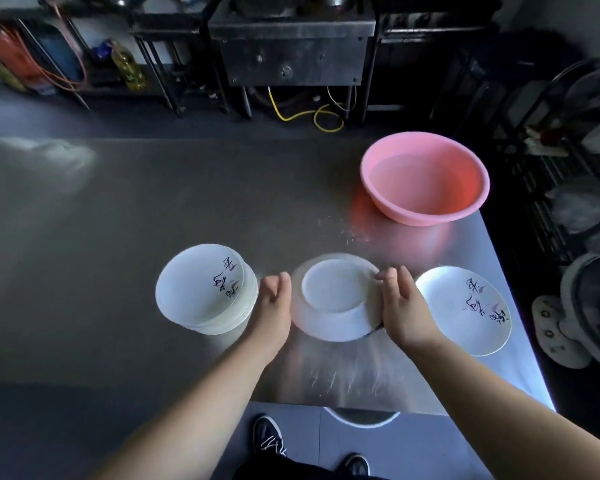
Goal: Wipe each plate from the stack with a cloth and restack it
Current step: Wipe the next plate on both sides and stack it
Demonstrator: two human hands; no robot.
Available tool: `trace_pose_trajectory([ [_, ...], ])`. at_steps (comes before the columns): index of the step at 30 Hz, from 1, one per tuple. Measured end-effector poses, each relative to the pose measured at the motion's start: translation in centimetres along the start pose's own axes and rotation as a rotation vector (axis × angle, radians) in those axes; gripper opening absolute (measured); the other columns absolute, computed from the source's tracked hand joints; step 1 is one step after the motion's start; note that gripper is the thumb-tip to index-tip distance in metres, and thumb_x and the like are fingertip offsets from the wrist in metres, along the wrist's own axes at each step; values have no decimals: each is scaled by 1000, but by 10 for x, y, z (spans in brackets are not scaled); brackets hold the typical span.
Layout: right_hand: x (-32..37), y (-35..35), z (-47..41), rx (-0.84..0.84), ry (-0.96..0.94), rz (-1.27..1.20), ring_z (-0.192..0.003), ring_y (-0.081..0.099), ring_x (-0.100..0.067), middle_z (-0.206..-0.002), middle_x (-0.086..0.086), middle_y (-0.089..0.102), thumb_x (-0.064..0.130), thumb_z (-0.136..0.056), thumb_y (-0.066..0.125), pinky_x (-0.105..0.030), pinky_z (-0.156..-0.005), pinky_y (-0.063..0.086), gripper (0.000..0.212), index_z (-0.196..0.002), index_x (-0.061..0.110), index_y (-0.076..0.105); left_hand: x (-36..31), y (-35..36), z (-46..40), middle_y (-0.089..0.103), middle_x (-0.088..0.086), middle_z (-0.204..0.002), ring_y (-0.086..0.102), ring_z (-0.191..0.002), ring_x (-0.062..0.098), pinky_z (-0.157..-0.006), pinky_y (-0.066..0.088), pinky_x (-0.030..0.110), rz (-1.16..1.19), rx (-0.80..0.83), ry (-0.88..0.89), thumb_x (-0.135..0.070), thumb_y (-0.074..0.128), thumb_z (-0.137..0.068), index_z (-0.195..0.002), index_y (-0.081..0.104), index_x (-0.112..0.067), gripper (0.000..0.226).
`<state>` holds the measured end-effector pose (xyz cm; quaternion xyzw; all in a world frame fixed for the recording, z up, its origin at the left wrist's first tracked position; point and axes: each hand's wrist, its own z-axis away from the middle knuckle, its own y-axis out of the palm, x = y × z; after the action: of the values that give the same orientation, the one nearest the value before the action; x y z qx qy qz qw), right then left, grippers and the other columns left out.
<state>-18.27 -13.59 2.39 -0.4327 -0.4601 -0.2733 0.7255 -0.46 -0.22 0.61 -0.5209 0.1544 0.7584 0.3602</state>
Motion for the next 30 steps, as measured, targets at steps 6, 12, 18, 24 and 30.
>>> trace_pose_trajectory([
  [6,20,-21,4,-58,-270,497,-79,57,-23,-89,2,65,42,-107,43,-38,-66,40,19,-104,23,45,-29,3,17,70,10,-133,70,-113,21,-93,57,34,539,151,-98,5,52,-103,-143,56,-7,42],
  [12,53,-47,4,-278,-390,308,-87,60,-23,-92,2,65,29,-103,50,-35,-73,40,16,-90,26,58,-48,-3,40,71,11,-133,66,-126,28,-107,50,45,523,160,-54,5,48,-104,-140,61,-9,41],
  [18,72,-26,35,34,-860,444,-134,50,-26,-149,-4,53,37,-110,43,-37,-114,39,49,-150,12,54,-63,10,68,70,19,-132,68,-122,34,-102,54,44,523,216,12,6,45,-104,-138,62,-6,40],
  [24,36,-14,65,155,-960,869,-161,2,-43,-174,-15,12,66,-107,30,-59,-129,15,86,-164,2,22,-70,26,82,74,17,-126,70,-119,32,-104,56,45,568,107,18,4,42,-107,-137,62,-10,39],
  [30,25,-24,76,10,-981,1037,-159,6,-48,-170,-21,26,75,-102,28,-65,-125,16,94,-159,2,38,-65,32,88,73,17,-127,69,-121,34,-109,51,52,550,48,-5,4,45,-106,-138,61,-11,39],
])
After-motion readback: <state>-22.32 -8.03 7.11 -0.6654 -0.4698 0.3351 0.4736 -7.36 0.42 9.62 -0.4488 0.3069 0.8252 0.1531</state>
